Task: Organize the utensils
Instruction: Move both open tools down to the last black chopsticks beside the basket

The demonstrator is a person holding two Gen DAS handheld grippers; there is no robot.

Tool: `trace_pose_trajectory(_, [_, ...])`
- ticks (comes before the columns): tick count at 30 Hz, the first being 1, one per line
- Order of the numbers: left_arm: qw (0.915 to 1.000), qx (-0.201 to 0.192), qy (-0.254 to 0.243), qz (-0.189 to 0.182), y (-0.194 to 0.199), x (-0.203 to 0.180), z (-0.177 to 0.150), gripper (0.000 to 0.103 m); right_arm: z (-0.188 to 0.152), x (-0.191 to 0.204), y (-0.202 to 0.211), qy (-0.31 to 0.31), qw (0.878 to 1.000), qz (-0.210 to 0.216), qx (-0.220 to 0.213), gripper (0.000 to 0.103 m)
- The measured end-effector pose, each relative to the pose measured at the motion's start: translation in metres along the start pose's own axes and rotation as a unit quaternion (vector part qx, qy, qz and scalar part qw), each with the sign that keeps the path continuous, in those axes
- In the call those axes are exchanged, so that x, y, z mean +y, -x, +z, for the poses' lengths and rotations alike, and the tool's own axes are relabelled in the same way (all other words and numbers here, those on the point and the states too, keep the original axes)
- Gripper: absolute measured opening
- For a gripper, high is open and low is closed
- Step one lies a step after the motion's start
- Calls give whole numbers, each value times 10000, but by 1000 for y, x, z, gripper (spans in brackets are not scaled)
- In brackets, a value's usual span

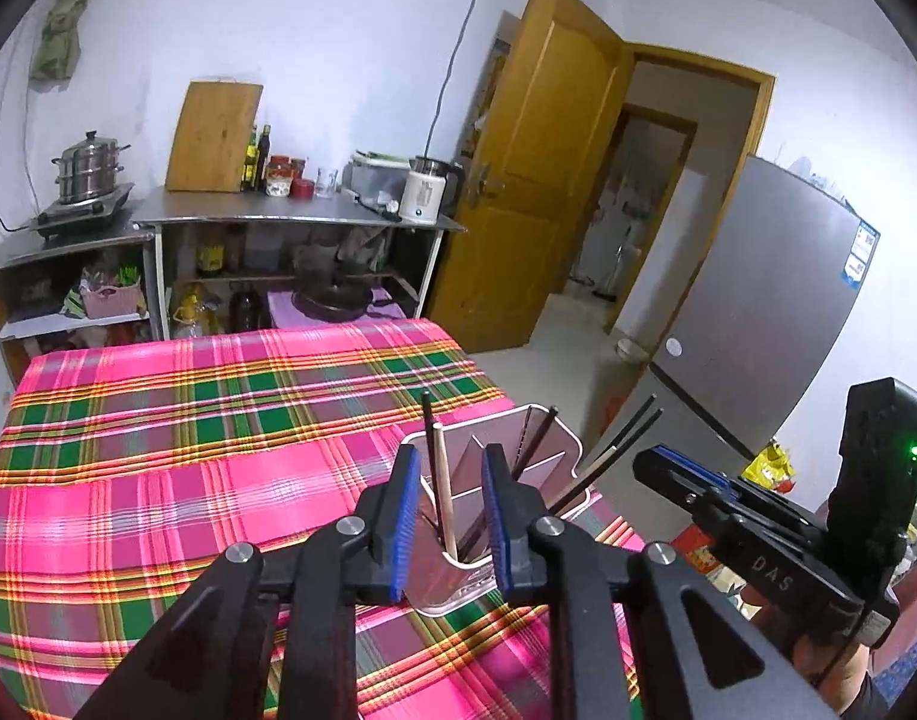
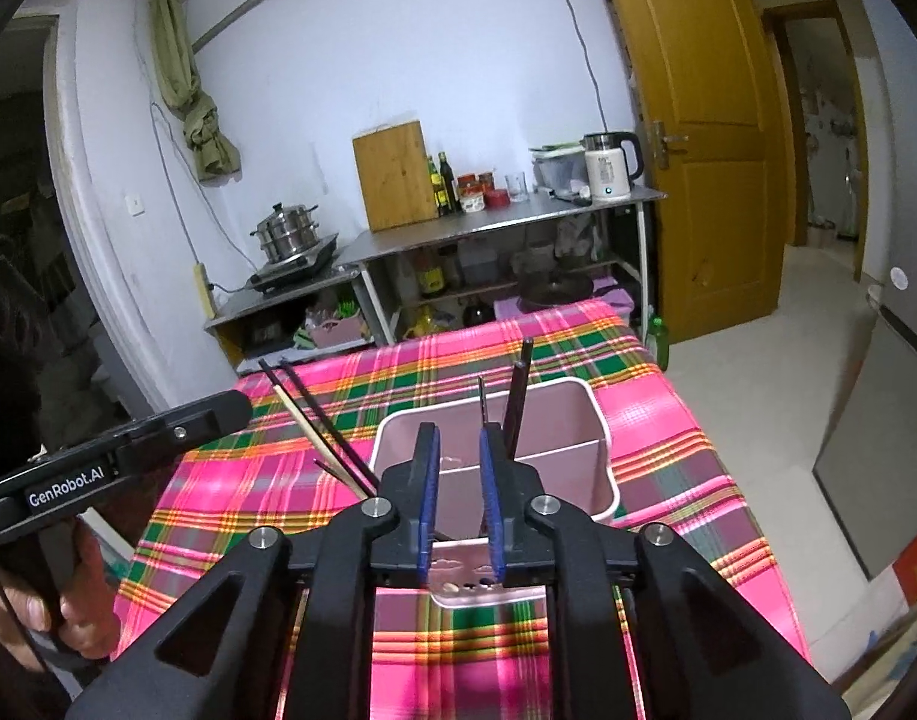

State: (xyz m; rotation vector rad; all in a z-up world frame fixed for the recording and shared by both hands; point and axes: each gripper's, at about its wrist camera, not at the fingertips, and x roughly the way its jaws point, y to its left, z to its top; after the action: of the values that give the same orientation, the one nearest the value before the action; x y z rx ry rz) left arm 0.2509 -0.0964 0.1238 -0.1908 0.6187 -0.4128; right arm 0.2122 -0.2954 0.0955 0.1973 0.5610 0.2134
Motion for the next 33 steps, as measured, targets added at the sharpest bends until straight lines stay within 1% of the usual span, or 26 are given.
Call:
trace_pose_trajectory(5, [9999,-140,20,90,26,6,-12,21,-6,4,17,-13,10000,34,-90,17])
trace_pose_trajectory(9, [9995,-208,86,199,45,14,-27,21,-14,10,30,3,9999,125,-107,17])
trace_pose_trajectory(16, [9989,-126,171,421,66,29,-65,21,-38,30,45,201,9994,287,-40,17])
trace_pose_trajectory(24, [9973,208,424,557,61,50,-106,21,-65,43,40,295,9984,416,252,17])
trace_pose_trajectory(31, [9942,604,588,675,36,63,-134,21,-84,50,24,330,9967,487,563,17])
trace_pose_trajectory(33, [9933,704,641,659,27,66,-141,21,-90,50,19,322,9962,500,637,17])
